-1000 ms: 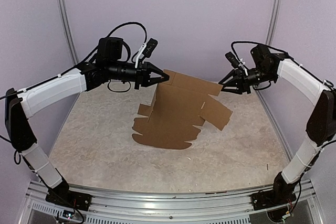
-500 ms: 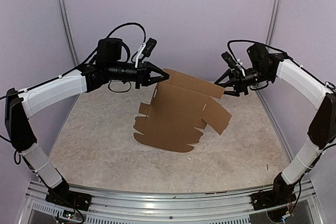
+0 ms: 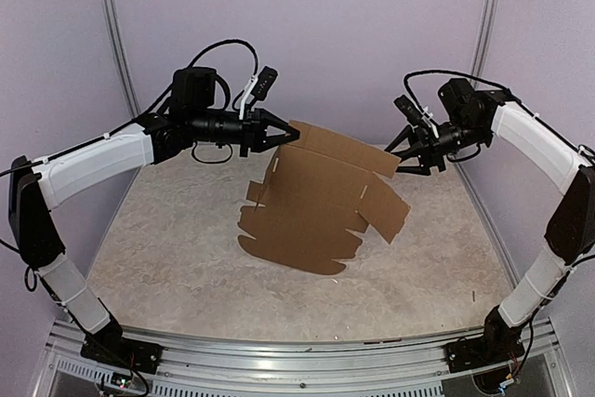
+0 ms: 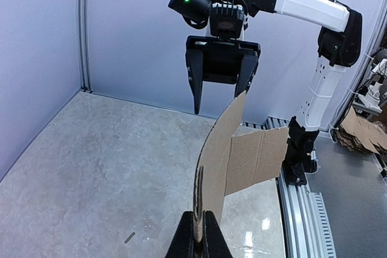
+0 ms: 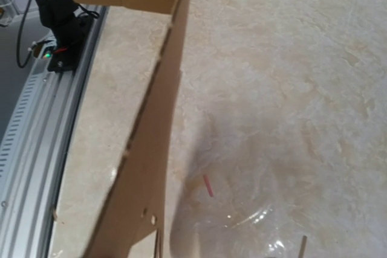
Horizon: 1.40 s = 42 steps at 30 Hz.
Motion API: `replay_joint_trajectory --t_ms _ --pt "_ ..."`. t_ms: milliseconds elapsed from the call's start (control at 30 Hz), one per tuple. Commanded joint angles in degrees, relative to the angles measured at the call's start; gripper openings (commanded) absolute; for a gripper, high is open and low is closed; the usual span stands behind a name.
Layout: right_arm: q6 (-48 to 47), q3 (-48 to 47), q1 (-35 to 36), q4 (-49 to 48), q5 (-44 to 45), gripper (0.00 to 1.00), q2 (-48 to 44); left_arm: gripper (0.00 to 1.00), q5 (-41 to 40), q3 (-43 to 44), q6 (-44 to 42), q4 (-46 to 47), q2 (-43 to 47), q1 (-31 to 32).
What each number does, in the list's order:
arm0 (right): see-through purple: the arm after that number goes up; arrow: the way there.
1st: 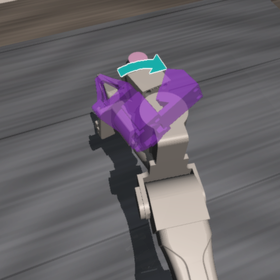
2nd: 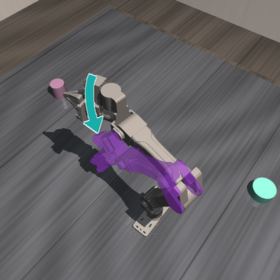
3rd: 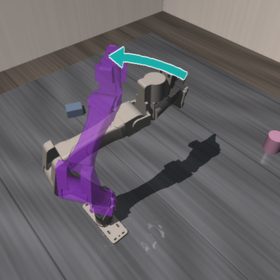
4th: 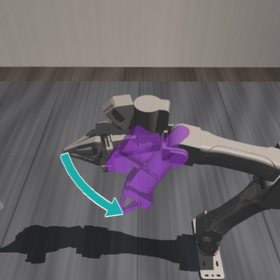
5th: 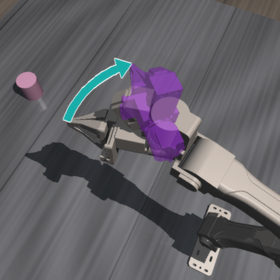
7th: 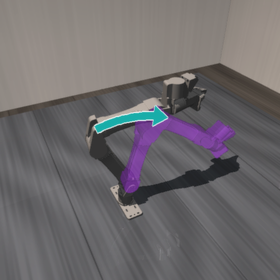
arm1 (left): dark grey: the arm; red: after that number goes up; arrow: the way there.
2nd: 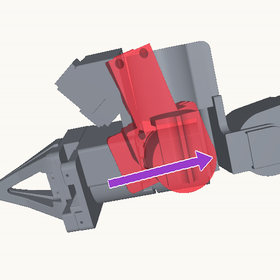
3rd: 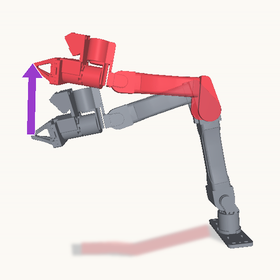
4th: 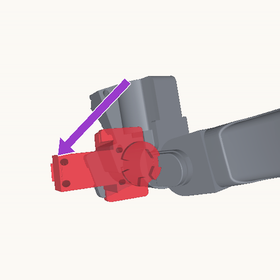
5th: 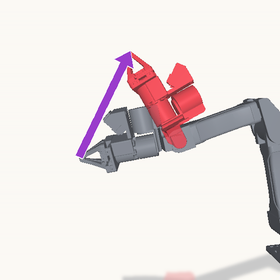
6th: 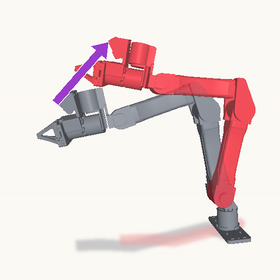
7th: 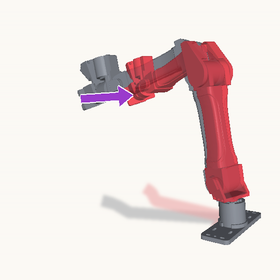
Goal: Fold the paper box
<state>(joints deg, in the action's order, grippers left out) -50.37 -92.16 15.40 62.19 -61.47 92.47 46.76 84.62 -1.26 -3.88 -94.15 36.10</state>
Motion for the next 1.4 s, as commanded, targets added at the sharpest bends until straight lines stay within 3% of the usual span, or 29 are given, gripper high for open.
replay_joint_trajectory --t_ms 0,233,367,600,733,1000,1233,1367 --pt "-0.5 -1.7 1.0 3.1 -4.0 0.49 0.5 0.0 -1.5 -0.9 0.9 2.4 0.2 -0.2" --pt "3.2 -0.1 2.2 -0.5 -4.0 0.55 0.1 0.0 -1.1 -0.6 0.9 2.9 -0.2 0.4" --pt "7.2 -1.2 1.5 -1.8 0.3 0.56 -0.6 0.0 -0.9 -0.8 1.0 2.1 0.0 0.2" --pt "-4.4 -6.1 -0.5 10.9 7.6 0.63 -0.3 0.0 -0.6 -2.6 0.8 3.4 1.9 -0.1" --pt "-10.2 -8.6 -1.2 19.5 6.0 0.69 2.5 0.0 -0.5 -4.0 1.0 4.8 2.7 -0.1" --pt "-9.2 -9.3 -0.9 19.7 1.4 0.73 4.9 0.0 -1.0 -4.6 0.9 6.2 3.0 0.0" --pt "-10.6 -8.6 -0.7 19.7 4.9 0.75 4.1 0.0 -3.3 -5.5 0.6 5.3 4.3 0.0" --pt "-10.6 -8.0 -0.6 19.6 1.9 0.76 4.2 0.0 -3.4 -6.0 0.9 6.1 4.5 0.0"
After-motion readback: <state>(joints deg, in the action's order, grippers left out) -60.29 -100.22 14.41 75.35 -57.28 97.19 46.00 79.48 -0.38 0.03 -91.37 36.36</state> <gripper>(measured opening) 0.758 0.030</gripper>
